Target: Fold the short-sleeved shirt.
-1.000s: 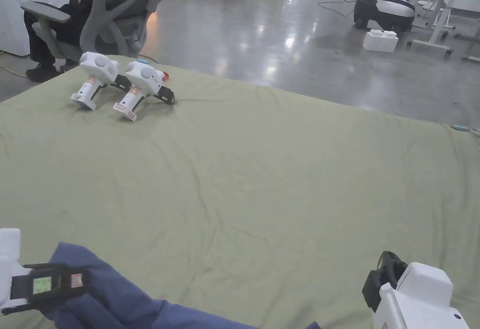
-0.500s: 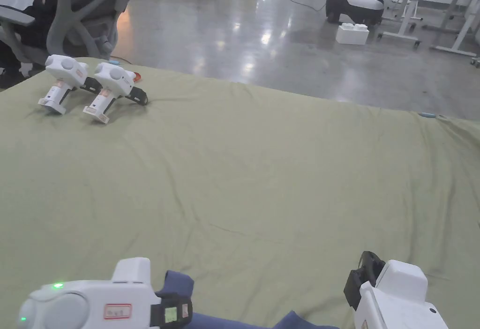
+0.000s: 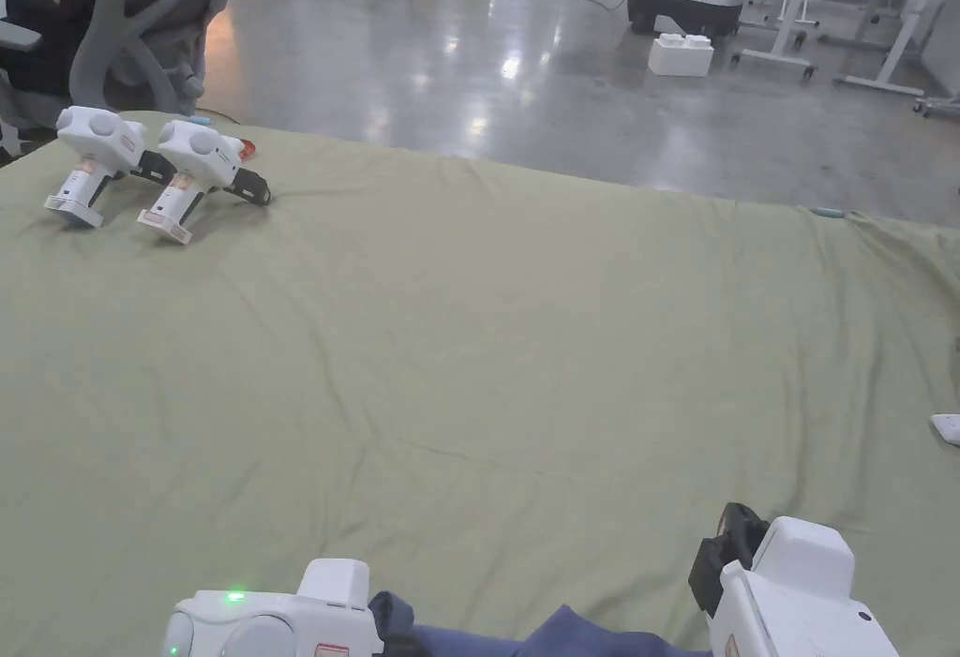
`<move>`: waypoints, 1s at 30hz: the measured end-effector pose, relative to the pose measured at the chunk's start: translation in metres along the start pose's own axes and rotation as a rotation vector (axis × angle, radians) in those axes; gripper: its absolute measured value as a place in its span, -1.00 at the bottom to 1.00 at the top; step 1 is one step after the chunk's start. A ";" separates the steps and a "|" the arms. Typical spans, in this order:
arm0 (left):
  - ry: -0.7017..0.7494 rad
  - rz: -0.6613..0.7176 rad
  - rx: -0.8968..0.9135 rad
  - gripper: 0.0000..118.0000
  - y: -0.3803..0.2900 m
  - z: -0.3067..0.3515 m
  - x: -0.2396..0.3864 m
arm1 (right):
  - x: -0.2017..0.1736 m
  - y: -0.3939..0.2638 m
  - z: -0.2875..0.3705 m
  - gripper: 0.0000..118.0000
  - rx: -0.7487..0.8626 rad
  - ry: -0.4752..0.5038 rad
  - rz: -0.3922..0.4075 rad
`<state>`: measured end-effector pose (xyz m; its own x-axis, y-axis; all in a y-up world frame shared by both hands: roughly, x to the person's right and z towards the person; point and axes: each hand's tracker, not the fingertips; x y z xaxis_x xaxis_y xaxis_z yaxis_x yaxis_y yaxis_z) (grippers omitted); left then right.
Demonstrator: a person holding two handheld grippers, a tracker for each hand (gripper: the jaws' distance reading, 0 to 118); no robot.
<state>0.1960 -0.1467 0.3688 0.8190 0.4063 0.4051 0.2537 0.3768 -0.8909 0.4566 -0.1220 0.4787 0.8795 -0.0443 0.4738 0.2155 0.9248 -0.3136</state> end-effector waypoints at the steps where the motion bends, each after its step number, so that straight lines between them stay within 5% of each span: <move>1: -0.011 0.001 0.007 -0.05 0.001 0.007 0.000 | 0.000 0.000 0.000 -0.99 -0.001 0.001 0.000; 2: -0.026 0.003 0.017 0.10 0.002 0.015 0.000 | 0.000 0.000 0.001 -0.99 0.001 0.003 0.002; 6: -0.105 0.049 0.107 0.04 0.014 0.052 -0.005 | 0.000 0.001 0.003 -0.99 0.003 0.006 0.005; 9: -0.106 0.046 0.138 -0.52 0.020 0.064 -0.011 | 0.001 0.002 0.004 -0.99 0.004 0.006 0.001; 14: 0.002 -0.011 0.068 -0.90 0.013 0.035 -0.015 | 0.002 0.000 0.004 -0.99 -0.003 0.007 -0.004; 30: -0.208 0.010 -0.031 -0.96 -0.011 -0.012 -0.002 | 0.003 -0.001 0.008 -0.99 -0.005 0.002 0.032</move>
<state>0.1980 -0.1617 0.3753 0.6985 0.5743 0.4269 0.2645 0.3470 -0.8998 0.4556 -0.1203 0.4874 0.8869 -0.0159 0.4617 0.1895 0.9240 -0.3322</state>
